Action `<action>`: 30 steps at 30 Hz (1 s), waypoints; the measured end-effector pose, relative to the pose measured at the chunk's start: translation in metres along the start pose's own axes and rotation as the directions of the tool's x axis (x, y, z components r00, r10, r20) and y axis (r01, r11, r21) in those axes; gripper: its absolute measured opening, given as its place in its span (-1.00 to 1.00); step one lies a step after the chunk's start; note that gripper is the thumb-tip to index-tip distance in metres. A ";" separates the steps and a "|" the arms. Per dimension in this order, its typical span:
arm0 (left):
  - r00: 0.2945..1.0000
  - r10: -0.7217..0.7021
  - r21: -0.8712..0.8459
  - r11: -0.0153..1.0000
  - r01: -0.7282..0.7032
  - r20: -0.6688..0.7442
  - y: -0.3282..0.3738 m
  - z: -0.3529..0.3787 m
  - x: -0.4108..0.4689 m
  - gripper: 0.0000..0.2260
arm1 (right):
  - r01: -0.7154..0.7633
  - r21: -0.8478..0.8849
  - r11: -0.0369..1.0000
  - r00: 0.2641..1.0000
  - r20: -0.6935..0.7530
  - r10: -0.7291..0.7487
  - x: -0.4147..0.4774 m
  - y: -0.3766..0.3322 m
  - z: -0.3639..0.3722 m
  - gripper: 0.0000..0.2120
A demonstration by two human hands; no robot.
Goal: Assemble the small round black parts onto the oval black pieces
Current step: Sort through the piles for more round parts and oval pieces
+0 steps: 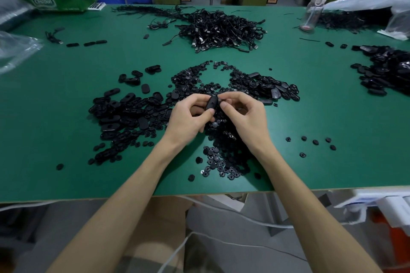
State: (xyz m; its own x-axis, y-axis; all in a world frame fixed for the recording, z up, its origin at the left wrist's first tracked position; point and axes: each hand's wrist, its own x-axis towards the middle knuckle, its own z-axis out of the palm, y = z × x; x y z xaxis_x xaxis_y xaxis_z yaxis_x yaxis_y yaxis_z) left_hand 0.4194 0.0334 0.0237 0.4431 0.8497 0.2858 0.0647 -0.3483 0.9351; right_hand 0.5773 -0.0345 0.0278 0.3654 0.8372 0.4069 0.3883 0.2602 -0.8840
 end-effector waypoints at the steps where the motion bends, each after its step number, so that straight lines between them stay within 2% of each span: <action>1: 1.000 -0.002 -0.002 1.000 0.002 -0.001 0.000 0.000 0.000 -0.76 | -0.002 -0.001 1.000 1.000 0.000 0.002 0.000 0.000 0.000 -0.88; 20: 1.000 0.016 0.026 1.000 -0.016 0.006 0.002 -0.001 -0.001 -0.73 | -0.022 -0.003 1.000 1.000 0.015 0.022 0.000 -0.002 0.001 -0.93; 30: 1.000 0.016 -0.016 1.000 -0.016 -0.003 0.004 0.000 -0.002 -0.76 | -0.015 -0.038 0.999 1.000 0.004 0.015 -0.002 -0.003 0.002 -0.92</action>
State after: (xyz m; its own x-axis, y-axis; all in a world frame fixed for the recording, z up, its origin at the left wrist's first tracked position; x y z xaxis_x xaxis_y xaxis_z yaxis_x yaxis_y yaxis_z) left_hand 0.4187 0.0307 0.0266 0.4411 0.8454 0.3012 0.0437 -0.3555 0.9337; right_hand 0.5743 -0.0357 0.0292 0.3679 0.8430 0.3924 0.4144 0.2291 -0.8808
